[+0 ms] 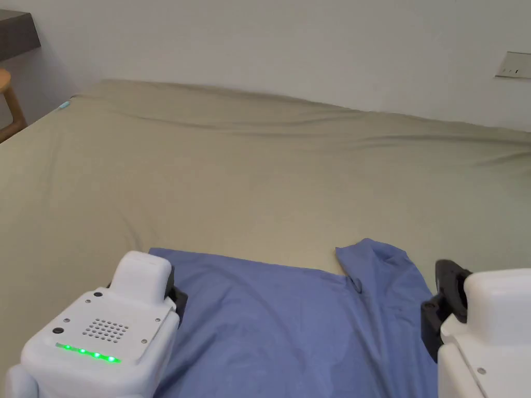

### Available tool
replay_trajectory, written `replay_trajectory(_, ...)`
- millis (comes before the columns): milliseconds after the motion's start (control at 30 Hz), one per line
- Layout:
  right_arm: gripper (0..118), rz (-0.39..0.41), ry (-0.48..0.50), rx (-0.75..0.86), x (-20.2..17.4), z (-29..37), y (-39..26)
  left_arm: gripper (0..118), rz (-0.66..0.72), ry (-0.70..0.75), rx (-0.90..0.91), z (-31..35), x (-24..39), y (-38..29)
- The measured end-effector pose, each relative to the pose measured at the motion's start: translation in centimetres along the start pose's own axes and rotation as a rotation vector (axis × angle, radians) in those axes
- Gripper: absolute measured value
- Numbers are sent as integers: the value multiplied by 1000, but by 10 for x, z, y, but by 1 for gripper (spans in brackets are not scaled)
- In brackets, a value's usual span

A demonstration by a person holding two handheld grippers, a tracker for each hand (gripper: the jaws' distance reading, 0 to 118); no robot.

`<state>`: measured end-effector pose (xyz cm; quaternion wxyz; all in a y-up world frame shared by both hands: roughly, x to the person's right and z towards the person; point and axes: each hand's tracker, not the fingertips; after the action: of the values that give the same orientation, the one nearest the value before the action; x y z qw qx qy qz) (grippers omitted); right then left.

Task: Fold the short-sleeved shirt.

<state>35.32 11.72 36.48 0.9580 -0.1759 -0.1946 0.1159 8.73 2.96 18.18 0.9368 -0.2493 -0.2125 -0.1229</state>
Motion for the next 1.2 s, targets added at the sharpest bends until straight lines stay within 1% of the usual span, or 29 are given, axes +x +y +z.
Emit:
replay_trajectory(100,3,-13,-14,-75,16,-31,-20,0,34,19,-142,-72,-22,-9)
replay_trajectory(167,3,-29,-28,-110,29,-49,-31,0,52,64,-167,-114,-37,-8)
replay_trajectory(267,3,-40,-62,-157,51,-71,-45,0,45,127,-213,-173,-58,2)
replay_trajectory(300,3,-45,-71,-172,58,-78,-50,10,49,139,-208,-191,-66,5)
replay_trajectory(333,3,-50,-77,-185,64,-82,-53,34,50,164,-212,-203,-71,7)
replay_trajectory(367,3,-53,-86,-200,70,-86,-56,72,54,167,-238,-220,-77,9)
replay_trajectory(400,3,-51,-97,-209,75,-90,-60,98,49,158,-293,-236,-83,10)
replay_trajectory(467,3,-45,-112,-233,83,-97,-68,98,55,151,-325,-256,-87,10)
replay_trajectory(500,3,-50,-114,-246,87,-100,-71,98,29,138,-346,-266,-86,8)
replay_trajectory(533,3,-64,-111,-261,92,-104,-74,99,18,144,-353,-275,-86,6)
replay_trajectory(567,3,-94,-102,-281,96,-108,-79,100,9,156,-368,-278,-82,3)
replay_trajectory(600,3,-116,-99,-296,99,-112,-83,103,26,150,-385,-283,-82,0)
replay_trajectory(633,3,-116,-100,-309,101,-116,-86,105,74,141,-386,-282,-84,-2)
replay_trajectory(667,3,-107,-99,-321,103,-119,-89,105,125,148,-350,-279,-86,0)
replay_trajectory(700,3,-98,-99,-330,104,-121,-92,104,122,132,-371,-279,-86,1)
replay_trajectory(733,3,-92,-98,-335,104,-123,-94,97,119,131,-371,-274,-85,0)
replay_trajectory(767,3,-91,-93,-342,105,-126,-95,86,124,102,-359,-270,-86,0)
replay_trajectory(800,3,-95,-82,-352,106,-130,-96,66,150,39,-354,-267,-84,0)
replay_trajectory(833,3,-98,-75,-361,107,-134,-96,47,162,8,-345,-262,-81,1)
replay_trajectory(867,4,-98,-69,-372,108,-140,-97,18,123,0,-335,-258,-80,5)
replay_trajectory(900,7,-99,-56,-388,108,-147,-96,1,58,11,-323,-254,-68,9)
replay_trajectory(933,16,-97,-46,-403,108,-153,-95,1,9,0,-319,-250,-60,11)
replay_trajectory(967,36,-103,-41,-397,110,-159,-96,1,-30,23,-297,-243,-53,14)
replay_trajectory(1000,76,-111,-29,-406,112,-167,-95,1,-46,13,-275,-235,-55,18)
replay_trajectory(1033,91,-112,-13,-429,113,-176,-95,1,-32,8,-258,-225,-54,21)
replay_trajectory(1067,91,-104,6,-473,116,-187,-96,1,-21,17,-231,-210,-54,26)
replay_trajectory(1100,95,-127,52,-496,117,-198,-97,1,-10,26,-194,-193,-55,30)
replay_trajectory(1133,99,-146,70,-504,118,-208,-99,1,13,22,-177,-182,-59,35)
replay_trajectory(1200,100,-120,78,-566,118,-237,-104,1,48,14,-130,-150,-62,42)
